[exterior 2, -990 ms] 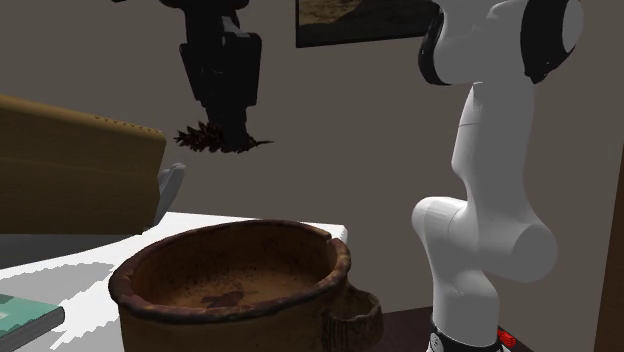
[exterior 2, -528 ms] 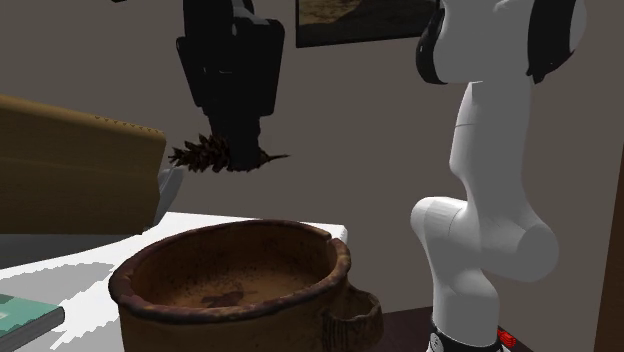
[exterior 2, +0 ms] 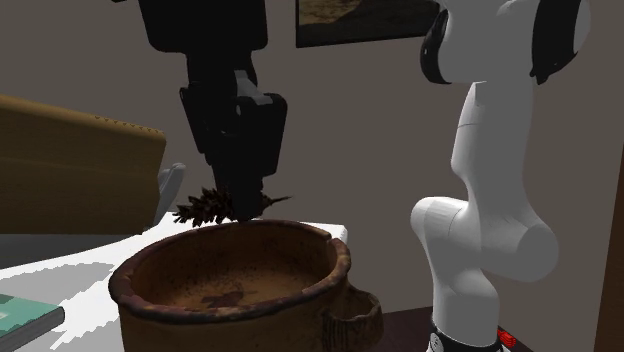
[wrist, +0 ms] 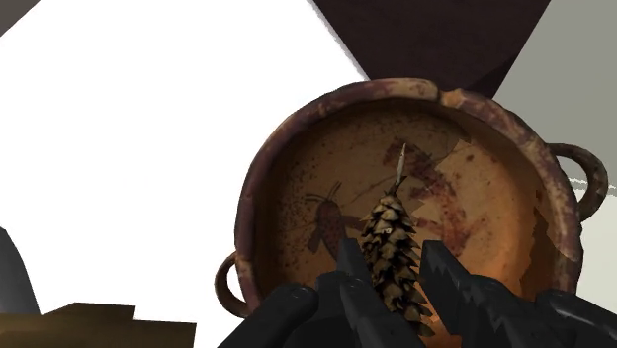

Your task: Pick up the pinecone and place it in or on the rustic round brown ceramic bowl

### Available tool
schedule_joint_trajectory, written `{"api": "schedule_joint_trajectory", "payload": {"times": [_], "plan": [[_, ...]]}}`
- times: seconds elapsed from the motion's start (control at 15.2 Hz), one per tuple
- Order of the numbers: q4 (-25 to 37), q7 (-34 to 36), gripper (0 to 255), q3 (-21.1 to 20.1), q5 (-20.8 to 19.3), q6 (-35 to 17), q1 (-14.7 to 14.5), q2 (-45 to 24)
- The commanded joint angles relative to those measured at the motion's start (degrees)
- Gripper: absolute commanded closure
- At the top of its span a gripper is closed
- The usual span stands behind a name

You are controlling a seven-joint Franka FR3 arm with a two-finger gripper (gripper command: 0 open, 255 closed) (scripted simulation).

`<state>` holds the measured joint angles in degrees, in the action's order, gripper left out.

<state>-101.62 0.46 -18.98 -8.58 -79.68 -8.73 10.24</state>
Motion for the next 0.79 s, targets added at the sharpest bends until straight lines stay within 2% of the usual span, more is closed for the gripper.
{"api": "schedule_joint_trajectory", "payload": {"times": [0.0, 0.2, 0.73], "plan": [[-1.93, 0.22, 255, 0.04, 0.09, -1.76, -0.01, 0.19], [-4.39, 0.50, 255, 0.09, 0.23, -3.87, -0.04, 0.54], [-4.38, 0.50, 255, 0.09, 0.23, -3.86, -0.04, 0.54]]}}
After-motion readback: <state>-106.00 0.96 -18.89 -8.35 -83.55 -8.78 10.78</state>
